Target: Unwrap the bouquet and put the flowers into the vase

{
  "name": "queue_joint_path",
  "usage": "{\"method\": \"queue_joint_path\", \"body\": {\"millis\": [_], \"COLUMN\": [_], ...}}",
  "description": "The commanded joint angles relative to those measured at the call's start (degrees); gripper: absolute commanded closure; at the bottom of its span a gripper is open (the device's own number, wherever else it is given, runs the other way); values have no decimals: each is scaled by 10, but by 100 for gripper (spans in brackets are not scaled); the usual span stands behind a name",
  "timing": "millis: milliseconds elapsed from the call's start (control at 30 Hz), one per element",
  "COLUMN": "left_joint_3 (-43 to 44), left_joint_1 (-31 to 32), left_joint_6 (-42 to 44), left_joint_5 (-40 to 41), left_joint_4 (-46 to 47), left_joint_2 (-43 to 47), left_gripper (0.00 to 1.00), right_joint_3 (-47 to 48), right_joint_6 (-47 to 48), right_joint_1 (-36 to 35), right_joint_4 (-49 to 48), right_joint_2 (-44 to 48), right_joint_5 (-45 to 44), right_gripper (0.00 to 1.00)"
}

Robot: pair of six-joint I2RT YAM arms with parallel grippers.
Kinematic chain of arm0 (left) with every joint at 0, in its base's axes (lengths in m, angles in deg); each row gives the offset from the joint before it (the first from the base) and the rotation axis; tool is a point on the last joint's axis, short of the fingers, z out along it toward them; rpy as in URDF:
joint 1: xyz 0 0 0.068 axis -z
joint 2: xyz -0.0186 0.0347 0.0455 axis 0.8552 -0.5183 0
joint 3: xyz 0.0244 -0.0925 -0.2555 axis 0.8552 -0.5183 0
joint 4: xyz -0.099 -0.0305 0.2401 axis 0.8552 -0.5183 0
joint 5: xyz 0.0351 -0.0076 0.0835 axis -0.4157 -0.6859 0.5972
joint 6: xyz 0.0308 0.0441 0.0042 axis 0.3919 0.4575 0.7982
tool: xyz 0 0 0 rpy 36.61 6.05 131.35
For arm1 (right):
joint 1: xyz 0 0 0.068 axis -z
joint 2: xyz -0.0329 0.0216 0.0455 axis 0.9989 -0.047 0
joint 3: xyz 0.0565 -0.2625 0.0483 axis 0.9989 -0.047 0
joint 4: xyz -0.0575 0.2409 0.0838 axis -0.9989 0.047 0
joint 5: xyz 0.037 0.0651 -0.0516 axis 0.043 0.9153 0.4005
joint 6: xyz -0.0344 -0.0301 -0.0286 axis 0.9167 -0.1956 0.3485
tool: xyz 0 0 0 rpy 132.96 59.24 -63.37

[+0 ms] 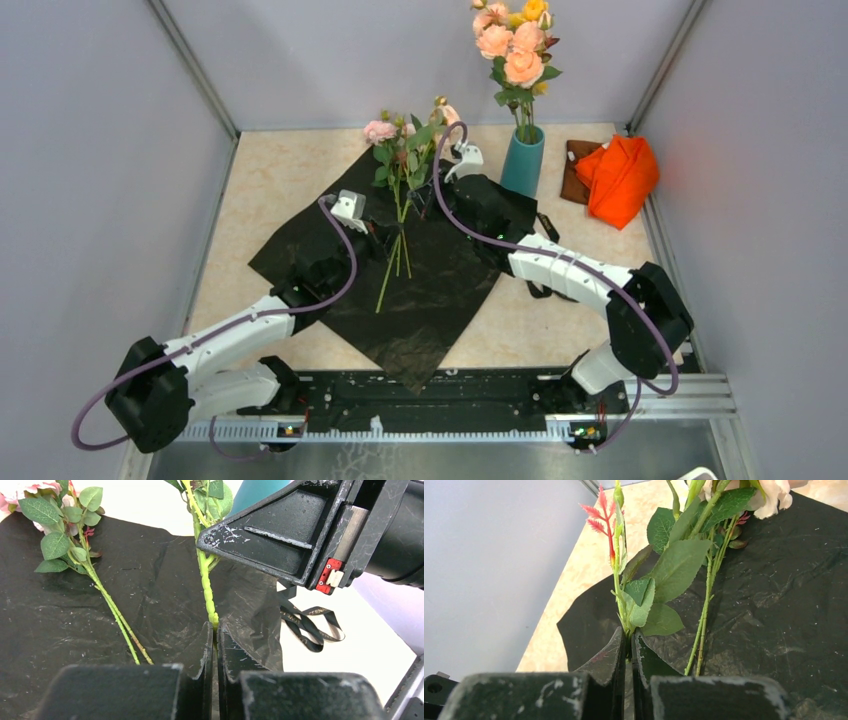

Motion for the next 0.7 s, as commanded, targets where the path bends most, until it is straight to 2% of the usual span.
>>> {"method": "queue_joint_path", "body": {"millis": [0, 167, 233, 267, 300, 367, 400, 433, 533, 667], "left_joint_3": [-4, -21, -23, -23, -24, -35, -45, -54, -85, -114], "left_joint_1": [3, 4, 3, 4, 3, 4, 3, 4, 4, 4], "left_joint_6": [3, 4, 2, -1, -8, -20, -23, -24, -29, -38], "left_joint_5": [1, 8, 9, 13, 23, 49, 55, 57, 59, 54], "left_joint_4": [16, 14, 10, 6, -1, -11, -12, -14, -27, -27], "left_joint_2": [18, 35, 42, 46, 53, 77, 92, 107, 143, 162], "left_gripper": [89, 84, 77, 69, 57, 25, 14, 9, 1, 1], "right_joint_3": [41, 47, 48, 50, 54, 66, 73, 81, 118, 157], "right_joint_6": [39, 60, 65, 69, 74, 95, 109, 125, 182, 263], "right_joint_1": [-4, -4, -4, -4, -4, -4, -4, -3, -4, -2], "right_joint_4": [2, 21, 24, 27, 32, 43, 52, 59, 85, 108], "right_joint_2": [14, 24, 26, 27, 28, 30, 31, 32, 36, 43], "right_joint_5": [-11, -23, -25, -27, -29, -37, -40, -43, -62, -86], "right_gripper": [100, 100, 100, 100, 100, 100, 100, 100, 100, 100]}}
